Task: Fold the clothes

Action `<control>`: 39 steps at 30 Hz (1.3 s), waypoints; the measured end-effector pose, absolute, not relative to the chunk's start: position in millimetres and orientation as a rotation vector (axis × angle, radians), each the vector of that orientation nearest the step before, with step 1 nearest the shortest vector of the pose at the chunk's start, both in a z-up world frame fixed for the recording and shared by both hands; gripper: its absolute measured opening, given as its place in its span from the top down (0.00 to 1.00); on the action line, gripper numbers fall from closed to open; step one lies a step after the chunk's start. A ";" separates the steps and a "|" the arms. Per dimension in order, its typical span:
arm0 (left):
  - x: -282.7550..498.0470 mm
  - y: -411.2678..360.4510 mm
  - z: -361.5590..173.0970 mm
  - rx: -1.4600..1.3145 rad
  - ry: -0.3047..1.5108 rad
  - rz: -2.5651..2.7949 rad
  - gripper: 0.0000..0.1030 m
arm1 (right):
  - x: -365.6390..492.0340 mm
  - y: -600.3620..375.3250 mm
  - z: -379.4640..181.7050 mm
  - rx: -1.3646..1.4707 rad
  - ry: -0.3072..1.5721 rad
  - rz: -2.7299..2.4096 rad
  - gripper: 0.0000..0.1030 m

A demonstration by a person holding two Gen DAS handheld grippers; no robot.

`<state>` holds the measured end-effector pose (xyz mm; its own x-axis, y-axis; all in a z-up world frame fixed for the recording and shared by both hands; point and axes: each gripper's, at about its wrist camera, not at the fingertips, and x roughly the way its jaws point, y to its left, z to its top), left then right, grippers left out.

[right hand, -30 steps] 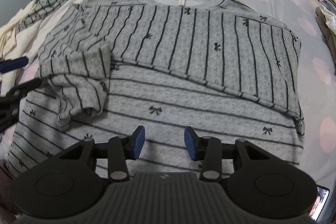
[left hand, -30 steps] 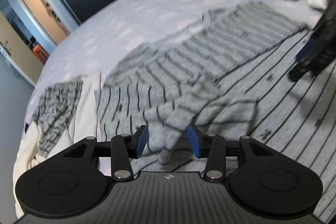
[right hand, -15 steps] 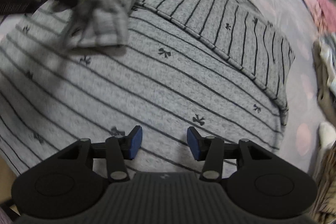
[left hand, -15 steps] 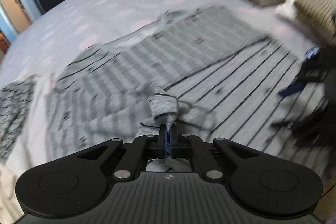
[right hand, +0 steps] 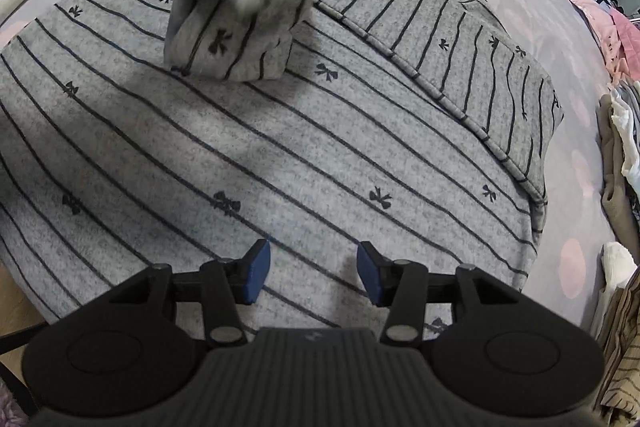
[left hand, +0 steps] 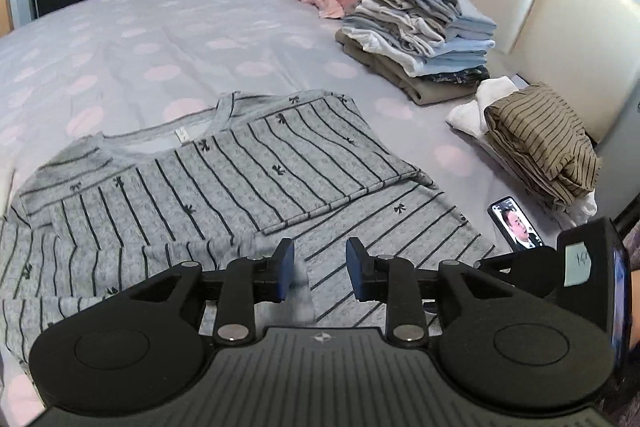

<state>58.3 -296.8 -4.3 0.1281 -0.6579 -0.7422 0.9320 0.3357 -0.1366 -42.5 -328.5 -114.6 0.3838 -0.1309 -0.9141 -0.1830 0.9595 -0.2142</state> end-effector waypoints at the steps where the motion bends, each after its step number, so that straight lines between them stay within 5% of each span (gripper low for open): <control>1: 58.0 -296.1 -4.4 0.420 0.807 -1.191 0.75 | -43.1 -330.5 -113.8 -0.296 1.179 0.029 0.50; 20: 94.9 -217.7 -21.8 0.582 0.811 -0.841 0.75 | -9.3 -313.3 -68.3 -0.079 0.973 0.123 0.57; 29: 126.9 -170.7 -37.6 0.580 0.883 -0.679 0.74 | 34.1 -280.7 -62.8 0.115 1.034 0.190 0.57; 30: 130.3 -165.4 -39.5 0.582 0.884 -0.664 0.74 | 36.1 -286.3 -58.7 0.125 1.030 0.174 0.62; 32: 135.8 -157.4 -44.1 0.594 0.878 -0.636 0.74 | 40.3 -297.6 -50.6 0.146 1.020 0.143 0.96; 39: 153.4 -144.9 -62.3 0.601 0.872 -0.607 0.74 | 54.8 -337.1 -22.2 0.218 0.986 0.034 0.98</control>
